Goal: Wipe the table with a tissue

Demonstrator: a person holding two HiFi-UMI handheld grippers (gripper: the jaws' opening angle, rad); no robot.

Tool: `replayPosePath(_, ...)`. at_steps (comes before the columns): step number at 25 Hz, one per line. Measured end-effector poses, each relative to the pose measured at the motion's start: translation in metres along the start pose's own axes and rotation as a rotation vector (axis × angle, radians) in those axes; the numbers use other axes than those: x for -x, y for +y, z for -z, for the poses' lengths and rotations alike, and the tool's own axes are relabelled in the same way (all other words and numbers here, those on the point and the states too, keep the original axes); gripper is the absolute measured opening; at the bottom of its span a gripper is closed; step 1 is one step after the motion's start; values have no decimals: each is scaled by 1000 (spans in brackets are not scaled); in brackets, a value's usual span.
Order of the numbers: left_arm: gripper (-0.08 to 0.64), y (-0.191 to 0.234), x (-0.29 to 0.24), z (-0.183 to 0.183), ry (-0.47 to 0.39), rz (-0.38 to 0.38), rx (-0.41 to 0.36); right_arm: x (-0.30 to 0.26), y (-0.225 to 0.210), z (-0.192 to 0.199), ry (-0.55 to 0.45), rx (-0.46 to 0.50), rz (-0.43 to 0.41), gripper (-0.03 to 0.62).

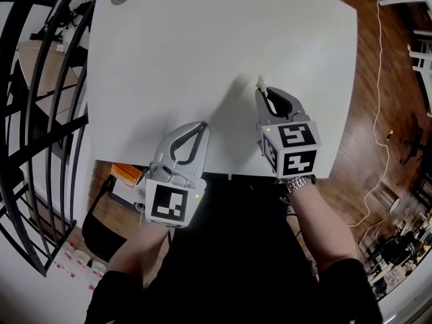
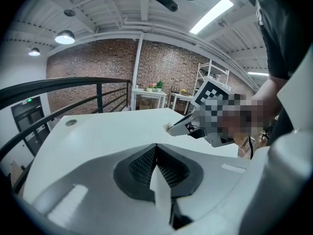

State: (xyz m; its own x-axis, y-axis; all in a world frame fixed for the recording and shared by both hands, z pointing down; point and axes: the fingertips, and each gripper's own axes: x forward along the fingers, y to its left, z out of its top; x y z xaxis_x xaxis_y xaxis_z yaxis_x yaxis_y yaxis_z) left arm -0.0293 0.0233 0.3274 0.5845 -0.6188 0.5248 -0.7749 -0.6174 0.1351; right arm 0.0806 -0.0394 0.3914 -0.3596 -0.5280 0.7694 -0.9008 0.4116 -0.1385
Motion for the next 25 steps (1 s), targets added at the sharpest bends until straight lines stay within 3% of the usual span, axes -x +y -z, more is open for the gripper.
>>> replayPosePath(11, 17, -9, 20, -9, -45, 26, -28, 38, 25, 2, -43, 15, 11, 26)
replayPosePath(25, 17, -41, 40, -47, -122, -113, -25, 109, 49, -17, -166, 153, -167, 28)
